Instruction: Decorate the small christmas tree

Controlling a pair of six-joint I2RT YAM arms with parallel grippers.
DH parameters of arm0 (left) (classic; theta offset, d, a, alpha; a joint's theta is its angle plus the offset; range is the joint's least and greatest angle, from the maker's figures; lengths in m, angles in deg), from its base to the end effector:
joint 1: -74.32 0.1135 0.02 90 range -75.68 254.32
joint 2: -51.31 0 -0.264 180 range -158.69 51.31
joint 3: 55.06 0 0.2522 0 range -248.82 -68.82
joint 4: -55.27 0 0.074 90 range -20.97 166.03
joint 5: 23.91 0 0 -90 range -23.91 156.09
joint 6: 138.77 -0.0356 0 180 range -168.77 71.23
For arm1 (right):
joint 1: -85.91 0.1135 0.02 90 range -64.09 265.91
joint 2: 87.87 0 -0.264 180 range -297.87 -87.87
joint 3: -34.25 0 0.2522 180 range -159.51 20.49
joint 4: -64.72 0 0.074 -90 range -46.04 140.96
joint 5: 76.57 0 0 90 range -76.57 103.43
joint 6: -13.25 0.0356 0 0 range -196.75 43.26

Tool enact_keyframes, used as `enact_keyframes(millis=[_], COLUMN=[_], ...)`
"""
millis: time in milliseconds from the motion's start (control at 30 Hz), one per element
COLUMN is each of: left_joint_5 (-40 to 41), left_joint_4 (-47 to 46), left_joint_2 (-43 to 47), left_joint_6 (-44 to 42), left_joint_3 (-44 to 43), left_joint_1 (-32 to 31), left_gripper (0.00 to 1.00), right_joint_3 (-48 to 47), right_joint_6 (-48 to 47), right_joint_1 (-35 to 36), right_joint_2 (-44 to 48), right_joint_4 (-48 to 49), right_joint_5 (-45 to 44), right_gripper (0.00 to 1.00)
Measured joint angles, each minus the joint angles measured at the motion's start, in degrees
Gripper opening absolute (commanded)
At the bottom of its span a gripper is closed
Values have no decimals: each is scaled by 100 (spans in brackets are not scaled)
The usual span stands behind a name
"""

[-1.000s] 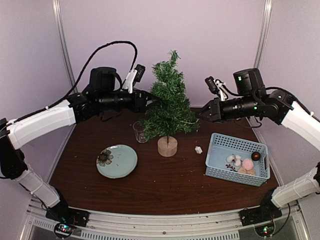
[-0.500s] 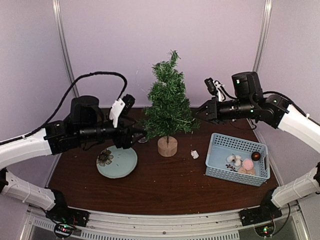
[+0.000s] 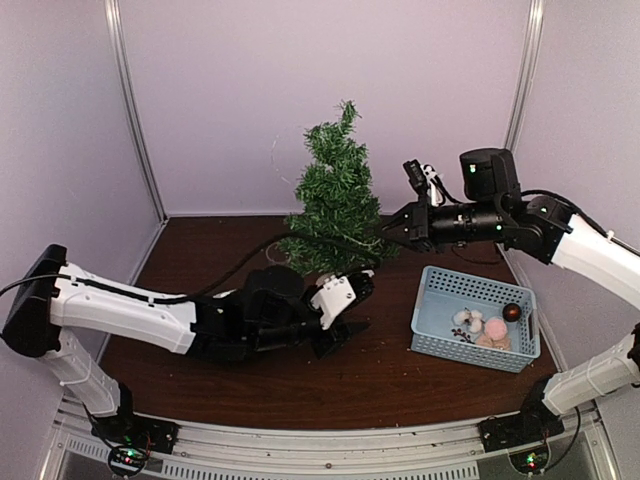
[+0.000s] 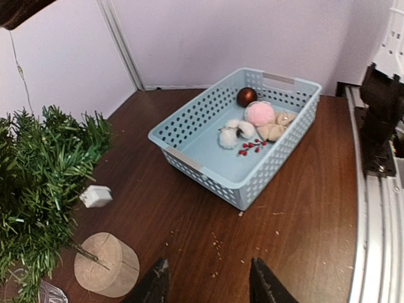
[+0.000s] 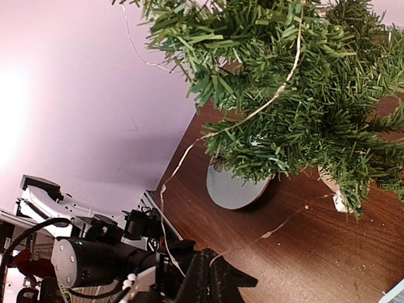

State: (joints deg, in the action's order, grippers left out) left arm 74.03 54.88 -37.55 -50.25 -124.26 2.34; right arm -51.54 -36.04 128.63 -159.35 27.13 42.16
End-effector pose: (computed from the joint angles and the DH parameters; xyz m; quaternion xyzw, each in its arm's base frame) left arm 0.1146 -0.3364 0.2565 0.4544 0.6760 -0.2871 0.5041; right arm 0.1920 0.2006 0.3846 -0.1506 0.8066 0.5092 0.2598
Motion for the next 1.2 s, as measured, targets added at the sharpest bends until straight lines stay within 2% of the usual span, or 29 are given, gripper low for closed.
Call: enact_keyframes(millis=[200, 367, 400, 567, 1133, 1200], left_joint_5=[940, 1307, 1309, 1285, 1497, 1482], left_joint_4=[-964, -1552, -1661, -2059, -2273, -2177], left_joint_2=[-579, -643, -693, -1156, -1263, -1115], left_joint_6=[7, 33, 31, 42, 55, 125], left_joint_3=[-186, -188, -195, -245, -216, -149], left_joint_1=[-72, -87, -90, -90, -98, -98], left_gripper=[38, 29, 27, 0, 0, 0], right_joint_3=[0, 0, 0, 0, 0, 0], right_joint_6=[26, 31, 39, 116, 103, 98], right_joint_1=[111, 223, 251, 391, 457, 457], right_joint_2=[0, 0, 0, 0, 4, 17], right_joint_4=[33, 48, 50, 52, 46, 46], right_joint_5=[-4, -24, -26, -70, -175, -201], right_gripper=[0, 0, 0, 0, 0, 14])
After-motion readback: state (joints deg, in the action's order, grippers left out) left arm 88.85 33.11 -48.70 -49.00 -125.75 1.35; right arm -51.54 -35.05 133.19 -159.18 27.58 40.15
